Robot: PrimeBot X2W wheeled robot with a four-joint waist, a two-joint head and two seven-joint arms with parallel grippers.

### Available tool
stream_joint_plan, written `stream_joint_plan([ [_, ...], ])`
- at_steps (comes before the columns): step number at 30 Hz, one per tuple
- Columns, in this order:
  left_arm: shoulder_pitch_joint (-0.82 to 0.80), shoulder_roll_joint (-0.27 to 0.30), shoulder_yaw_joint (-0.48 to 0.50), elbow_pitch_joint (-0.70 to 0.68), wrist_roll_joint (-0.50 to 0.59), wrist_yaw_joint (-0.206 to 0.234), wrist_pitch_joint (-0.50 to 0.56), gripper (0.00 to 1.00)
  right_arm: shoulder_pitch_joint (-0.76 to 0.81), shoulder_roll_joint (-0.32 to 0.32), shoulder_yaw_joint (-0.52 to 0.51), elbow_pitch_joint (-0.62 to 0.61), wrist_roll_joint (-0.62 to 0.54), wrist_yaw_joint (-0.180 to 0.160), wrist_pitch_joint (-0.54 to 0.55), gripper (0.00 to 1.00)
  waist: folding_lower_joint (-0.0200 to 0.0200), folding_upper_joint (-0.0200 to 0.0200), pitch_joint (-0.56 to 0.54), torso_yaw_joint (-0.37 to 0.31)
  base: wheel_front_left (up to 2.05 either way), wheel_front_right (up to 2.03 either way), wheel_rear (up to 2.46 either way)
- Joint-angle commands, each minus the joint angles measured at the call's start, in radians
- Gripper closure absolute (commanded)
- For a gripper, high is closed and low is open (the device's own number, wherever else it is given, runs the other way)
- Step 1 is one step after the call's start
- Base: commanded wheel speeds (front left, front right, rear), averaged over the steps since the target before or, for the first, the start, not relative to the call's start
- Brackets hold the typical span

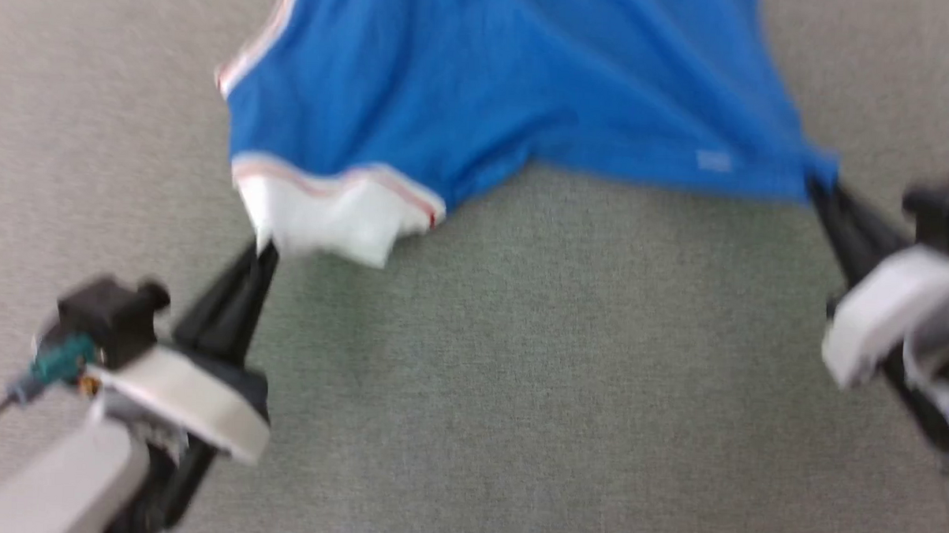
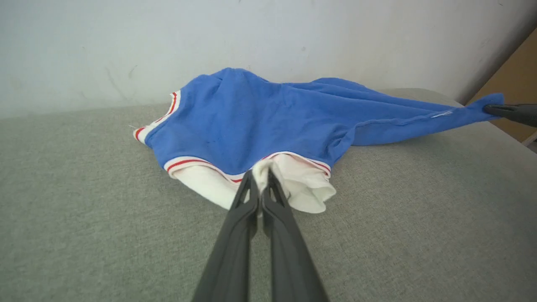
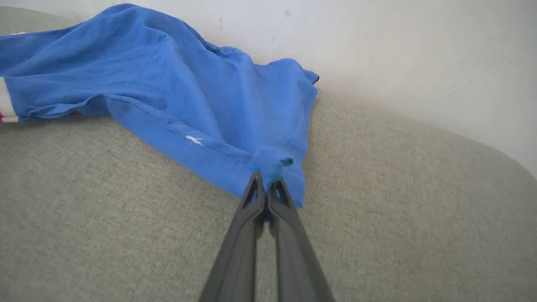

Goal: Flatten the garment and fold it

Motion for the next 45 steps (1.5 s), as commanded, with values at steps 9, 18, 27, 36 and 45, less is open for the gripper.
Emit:
stream_joint_plan([
  [9, 0.297, 0.016, -0.059, -0.023, -0.233, 0.037, 0.113, 1.00, 0.351, 0.035, -0.094, -0.028, 0.027, -0.002, 0.073, 1.00, 0.0004, 0.0000, -0.201, 0.013, 0.00, 0.00, 0.00],
  [18, 0.490, 0.065, -0.118, -0.072, -0.474, 0.035, 0.299, 1.00, 0.603, -0.040, -0.070, -0.021, 0.140, -0.002, 0.249, 1.00, 0.0004, 0.0000, -0.278, 0.028, 0.00, 0.00, 0.00],
  [27, 0.595, 0.108, -0.152, -0.109, -0.578, 0.040, 0.377, 1.00, 0.786, -0.074, -0.093, -0.032, 0.223, -0.002, 0.463, 1.00, 0.0004, 0.0000, -0.325, 0.040, 0.00, 0.00, 0.00],
  [36, 0.534, 0.140, -0.069, -0.133, -0.460, 0.039, 0.227, 1.00, 0.767, -0.057, -0.151, -0.127, 0.179, -0.002, 0.399, 1.00, 0.0004, 0.0000, -0.325, 0.041, 0.00, 0.00, 0.00],
  [45, 0.284, 0.148, -0.003, -0.135, -0.257, 0.021, 0.181, 1.00, 0.588, -0.078, -0.164, -0.168, 0.118, -0.002, 0.285, 1.00, 0.0004, 0.0000, -0.247, 0.028, 0.00, 0.00, 0.00],
])
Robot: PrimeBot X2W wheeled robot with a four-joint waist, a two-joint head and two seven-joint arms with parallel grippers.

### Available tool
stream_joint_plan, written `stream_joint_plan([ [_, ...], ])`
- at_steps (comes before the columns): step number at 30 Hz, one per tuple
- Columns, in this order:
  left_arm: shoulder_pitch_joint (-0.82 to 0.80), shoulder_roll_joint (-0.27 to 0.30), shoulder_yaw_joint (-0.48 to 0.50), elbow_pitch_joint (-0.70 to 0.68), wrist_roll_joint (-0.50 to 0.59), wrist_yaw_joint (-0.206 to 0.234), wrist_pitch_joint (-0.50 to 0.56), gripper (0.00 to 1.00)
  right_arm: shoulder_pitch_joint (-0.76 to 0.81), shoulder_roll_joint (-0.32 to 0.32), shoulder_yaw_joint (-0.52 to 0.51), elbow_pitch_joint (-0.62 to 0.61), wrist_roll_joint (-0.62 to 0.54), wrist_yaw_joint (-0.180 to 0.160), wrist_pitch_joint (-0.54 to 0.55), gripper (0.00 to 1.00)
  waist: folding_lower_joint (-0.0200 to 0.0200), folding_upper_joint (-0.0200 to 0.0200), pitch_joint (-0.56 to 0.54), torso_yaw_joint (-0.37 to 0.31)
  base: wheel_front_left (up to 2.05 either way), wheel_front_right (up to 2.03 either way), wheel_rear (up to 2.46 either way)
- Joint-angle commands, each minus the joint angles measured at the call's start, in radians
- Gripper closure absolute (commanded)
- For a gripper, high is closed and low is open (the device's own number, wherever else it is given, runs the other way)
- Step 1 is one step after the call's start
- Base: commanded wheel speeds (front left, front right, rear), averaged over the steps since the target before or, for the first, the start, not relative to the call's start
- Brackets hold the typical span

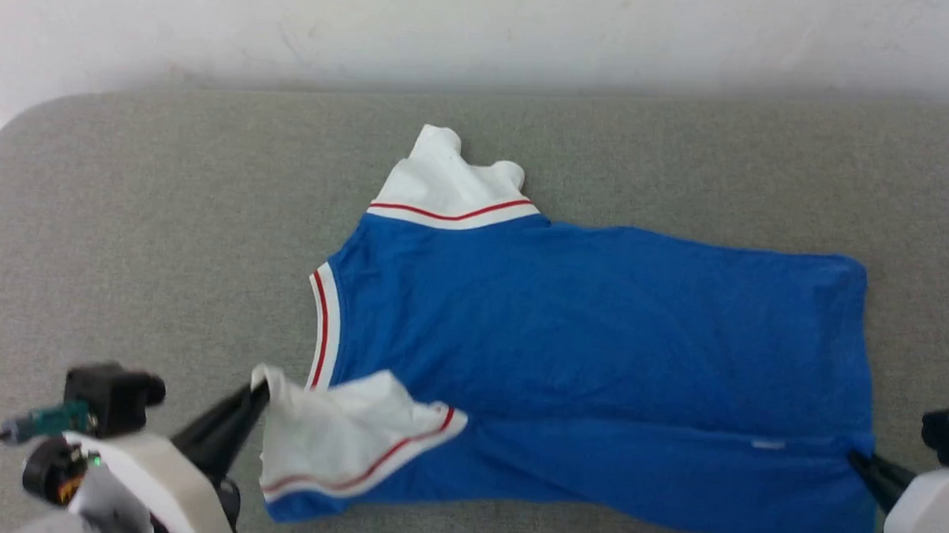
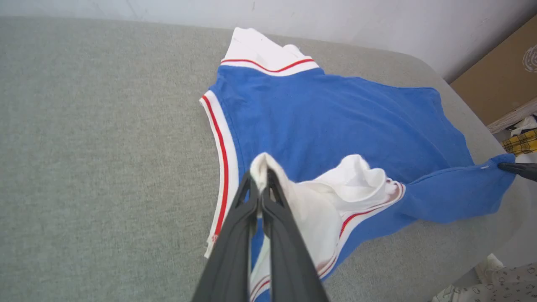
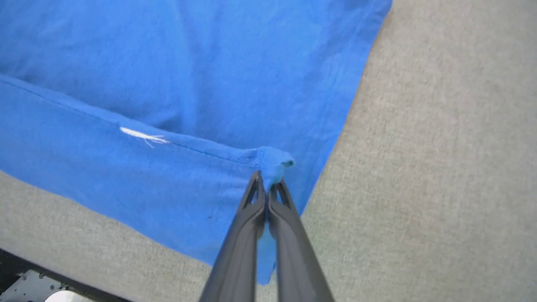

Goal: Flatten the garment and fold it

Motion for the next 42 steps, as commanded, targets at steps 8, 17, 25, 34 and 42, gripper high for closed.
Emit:
stream_joint_plan([
  [8, -0.190, -0.050, 0.014, 0.069, 0.091, -0.046, 0.006, 1.00, -0.158, -0.030, 0.019, 0.018, -0.024, -0.002, 0.003, 1.00, -0.0002, 0.0000, 0.131, -0.029, 0.00, 0.00, 0.00],
  [17, -0.258, -0.150, -0.013, 0.231, 0.128, -0.113, -0.057, 1.00, -0.255, -0.020, 0.065, 0.107, -0.032, -0.002, -0.014, 1.00, -0.0002, 0.0000, 0.227, -0.044, 0.00, 0.00, 0.00],
  [25, -0.288, -0.199, -0.057, 0.358, 0.137, -0.136, -0.023, 1.00, -0.279, -0.007, 0.088, 0.161, -0.020, -0.002, -0.020, 0.73, -0.0002, 0.0000, 0.253, -0.039, 0.00, 0.00, 0.00],
  [34, -0.293, -0.222, -0.063, 0.413, 0.120, -0.123, 0.001, 0.00, -0.283, 0.000, 0.078, 0.174, -0.010, -0.002, -0.042, 0.00, -0.0002, 0.0000, 0.213, -0.035, 0.00, 0.00, 0.00],
  [42, -0.179, -0.217, 0.032, 0.344, 0.111, -0.045, -0.177, 0.00, -0.211, 0.068, -0.027, 0.099, -0.040, -0.002, -0.138, 0.00, -0.0002, 0.0000, 0.111, -0.024, 0.00, 0.00, 0.00],
])
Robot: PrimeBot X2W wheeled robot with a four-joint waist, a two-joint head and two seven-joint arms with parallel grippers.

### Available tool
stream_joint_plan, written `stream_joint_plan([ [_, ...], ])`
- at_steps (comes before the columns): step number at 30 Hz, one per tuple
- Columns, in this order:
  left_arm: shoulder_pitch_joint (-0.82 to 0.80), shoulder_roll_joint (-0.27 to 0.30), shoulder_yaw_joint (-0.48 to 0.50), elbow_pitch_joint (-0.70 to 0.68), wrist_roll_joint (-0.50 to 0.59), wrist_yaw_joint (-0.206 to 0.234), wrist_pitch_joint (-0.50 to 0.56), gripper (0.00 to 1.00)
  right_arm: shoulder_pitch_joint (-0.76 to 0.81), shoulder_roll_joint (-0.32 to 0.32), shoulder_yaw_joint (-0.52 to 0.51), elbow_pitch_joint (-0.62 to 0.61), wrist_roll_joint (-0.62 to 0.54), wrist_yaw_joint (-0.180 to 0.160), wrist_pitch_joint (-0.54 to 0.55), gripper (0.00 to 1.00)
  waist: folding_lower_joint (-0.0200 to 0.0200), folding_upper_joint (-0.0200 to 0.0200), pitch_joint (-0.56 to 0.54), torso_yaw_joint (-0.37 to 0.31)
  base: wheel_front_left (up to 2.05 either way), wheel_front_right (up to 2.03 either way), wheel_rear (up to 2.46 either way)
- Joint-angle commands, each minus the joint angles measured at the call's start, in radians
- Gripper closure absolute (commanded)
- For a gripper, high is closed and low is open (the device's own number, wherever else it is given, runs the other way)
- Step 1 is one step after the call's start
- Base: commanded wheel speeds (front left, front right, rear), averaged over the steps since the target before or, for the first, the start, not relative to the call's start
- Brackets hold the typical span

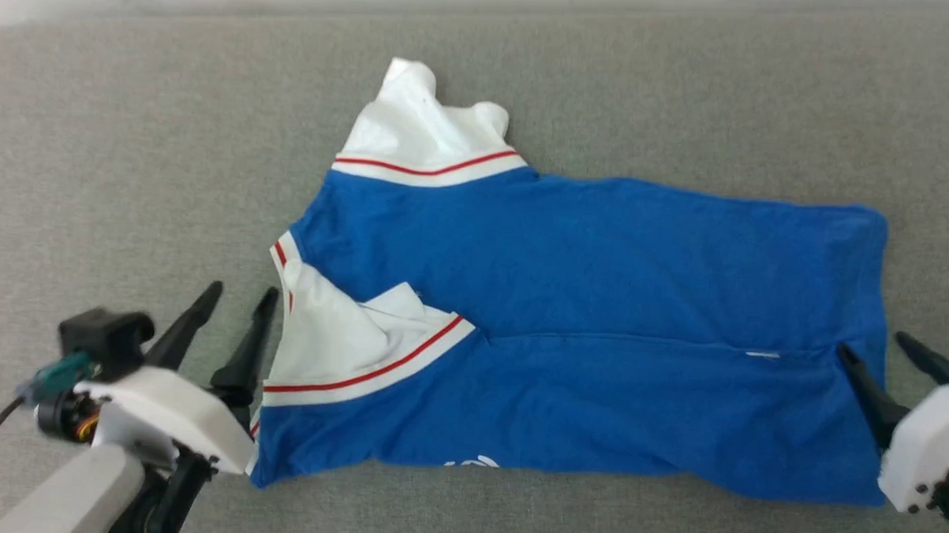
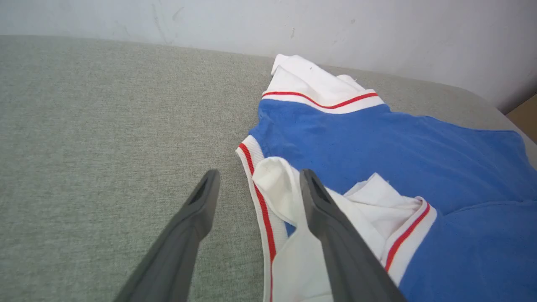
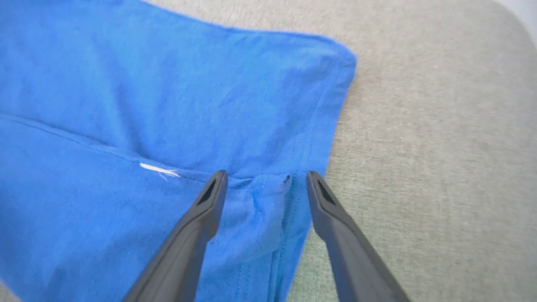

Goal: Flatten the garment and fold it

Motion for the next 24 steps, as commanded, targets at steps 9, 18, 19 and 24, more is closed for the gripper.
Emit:
stream_joint_plan([
  [9, 0.323, -0.175, 0.327, -0.234, 0.271, 0.121, -0.041, 0.00, 0.192, 0.239, -0.188, -0.119, -0.240, -0.001, -0.219, 0.00, -0.0001, 0.0000, -0.132, 0.021, 0.00, 0.00, 0.00],
  [18, 0.537, -0.346, 0.407, -0.193, 0.442, 0.063, -0.041, 0.00, 0.292, 0.340, -0.185, -0.077, -0.294, -0.001, -0.268, 0.00, -0.0001, 0.0000, -0.208, 0.019, 0.00, 0.00, 0.00],
  [19, 0.539, -0.347, 0.409, -0.183, 0.456, 0.057, -0.041, 0.00, 0.295, 0.342, -0.185, -0.076, -0.297, -0.001, -0.269, 0.00, -0.0001, 0.0000, -0.213, 0.020, 0.00, 0.00, 0.00],
  [24, 0.499, -0.308, 0.374, -0.127, 0.496, 0.030, 0.011, 0.00, 0.289, 0.334, -0.175, -0.085, -0.305, -0.001, -0.261, 0.00, -0.0001, 0.0000, -0.222, 0.029, 0.00, 0.00, 0.00],
])
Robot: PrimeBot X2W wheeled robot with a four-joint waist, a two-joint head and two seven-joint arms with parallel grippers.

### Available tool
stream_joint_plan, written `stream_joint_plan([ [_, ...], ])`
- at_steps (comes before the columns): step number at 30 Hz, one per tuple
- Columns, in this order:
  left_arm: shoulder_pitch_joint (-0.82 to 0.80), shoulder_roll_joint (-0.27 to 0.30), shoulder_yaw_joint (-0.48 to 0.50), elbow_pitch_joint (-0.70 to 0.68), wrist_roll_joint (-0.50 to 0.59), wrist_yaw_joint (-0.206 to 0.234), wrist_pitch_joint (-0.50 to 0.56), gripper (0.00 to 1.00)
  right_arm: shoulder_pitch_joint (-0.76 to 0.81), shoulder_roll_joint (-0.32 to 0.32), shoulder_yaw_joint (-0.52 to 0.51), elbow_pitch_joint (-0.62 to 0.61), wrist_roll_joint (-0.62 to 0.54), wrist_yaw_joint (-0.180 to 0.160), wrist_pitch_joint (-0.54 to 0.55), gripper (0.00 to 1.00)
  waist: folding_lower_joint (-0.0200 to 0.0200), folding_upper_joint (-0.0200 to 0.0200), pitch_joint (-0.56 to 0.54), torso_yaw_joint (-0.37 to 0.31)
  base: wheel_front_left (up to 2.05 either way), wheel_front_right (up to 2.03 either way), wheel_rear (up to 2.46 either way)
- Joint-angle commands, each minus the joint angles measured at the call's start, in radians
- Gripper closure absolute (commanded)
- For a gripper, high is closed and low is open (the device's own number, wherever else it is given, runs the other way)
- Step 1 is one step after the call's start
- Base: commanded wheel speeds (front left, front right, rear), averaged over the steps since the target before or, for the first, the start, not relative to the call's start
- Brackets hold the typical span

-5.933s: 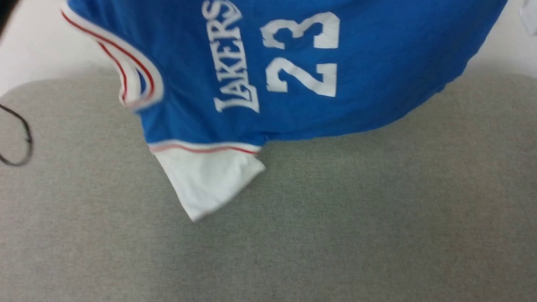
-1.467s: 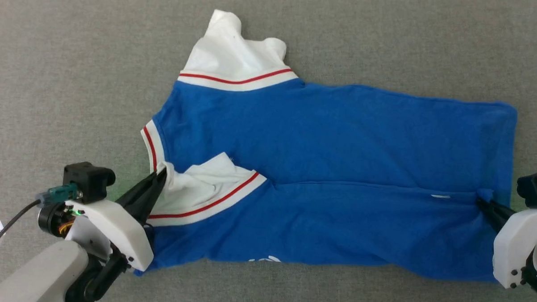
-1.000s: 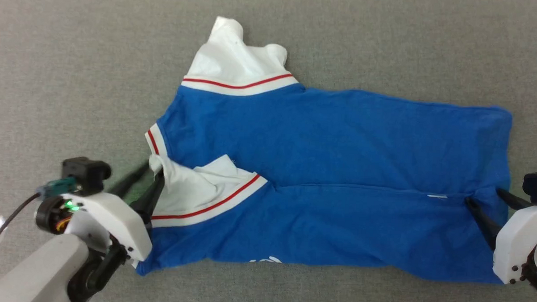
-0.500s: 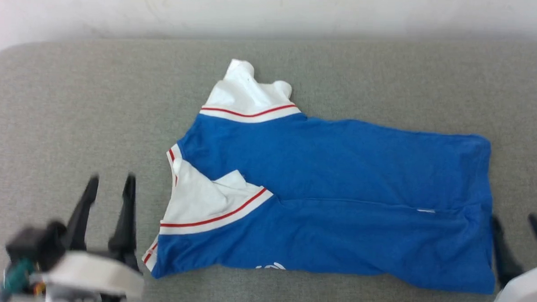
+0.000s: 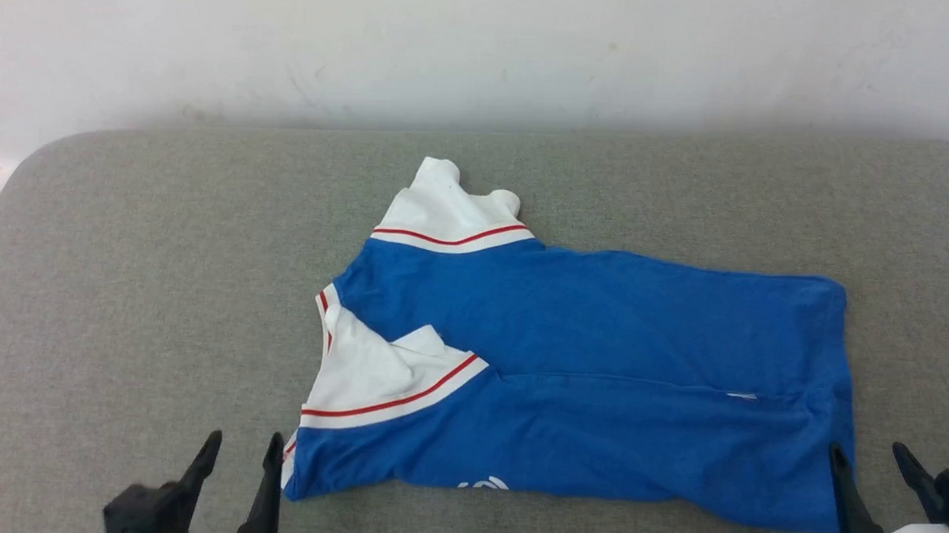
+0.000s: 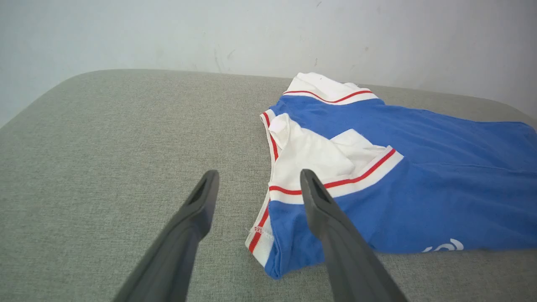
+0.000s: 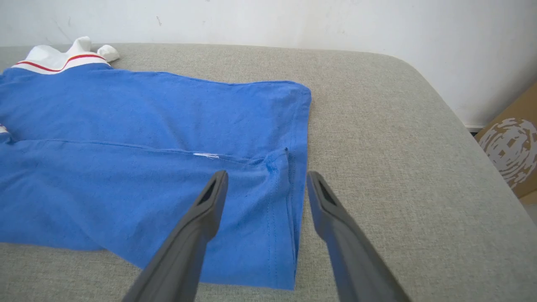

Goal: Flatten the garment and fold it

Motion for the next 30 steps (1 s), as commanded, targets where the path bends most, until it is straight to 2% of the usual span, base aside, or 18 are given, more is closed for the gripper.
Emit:
stream_joint_plan([
  [1, -0.024, 0.007, -0.002, 0.003, 0.006, -0.006, 0.006, 0.00, -0.008, -0.004, 0.004, -0.005, -0.006, -0.001, -0.002, 0.00, 0.0002, 0.0000, 0.002, 0.005, 0.00, 0.00, 0.00],
  [4, -0.082, 0.034, -0.037, 0.027, 0.011, -0.036, 0.096, 0.00, -0.017, -0.009, 0.011, -0.008, -0.003, -0.001, 0.003, 0.00, 0.0002, 0.0000, 0.019, 0.012, 0.00, 0.00, 0.00],
  [10, -0.191, 0.050, -0.093, 0.093, -0.009, -0.073, 0.290, 0.00, -0.038, -0.014, 0.027, -0.001, 0.007, -0.001, 0.008, 0.00, 0.0002, 0.0000, 0.067, 0.016, 0.00, 0.00, 0.00],
  [20, -0.237, 0.052, -0.139, 0.179, -0.077, -0.088, 0.520, 0.00, -0.067, -0.027, 0.031, 0.020, 0.018, -0.001, 0.014, 0.00, 0.0002, 0.0000, 0.122, 0.010, 0.00, 0.00, 0.00],
  [21, -0.236, 0.049, -0.143, 0.186, -0.086, -0.090, 0.538, 0.16, -0.070, -0.030, 0.032, 0.021, 0.020, -0.001, 0.015, 0.00, 0.0002, 0.0000, 0.125, 0.009, 0.00, 0.00, 0.00],
  [22, -0.237, 0.047, -0.144, 0.190, -0.093, -0.091, 0.547, 0.59, -0.075, -0.034, 0.033, 0.023, 0.021, -0.001, 0.017, 0.00, 0.0002, 0.0000, 0.128, 0.008, 0.00, 0.00, 0.00],
  [23, -0.238, 0.045, -0.141, 0.192, -0.099, -0.089, 0.550, 0.93, -0.080, -0.039, 0.035, 0.023, 0.022, -0.001, 0.020, 0.00, 0.0002, 0.0000, 0.130, 0.008, 0.00, 0.00, 0.00],
  [24, -0.237, 0.041, -0.139, 0.196, -0.106, -0.087, 0.553, 1.00, -0.086, -0.045, 0.038, 0.023, 0.023, -0.001, 0.022, 0.00, 0.0002, 0.0000, 0.131, 0.007, 0.00, 0.00, 0.00],
  [30, -0.217, 0.021, -0.099, 0.188, -0.144, -0.069, 0.510, 1.00, -0.134, -0.092, 0.035, 0.016, 0.048, -0.001, 0.055, 0.00, 0.0002, 0.0000, 0.131, -0.001, 0.00, 0.00, 0.00],
])
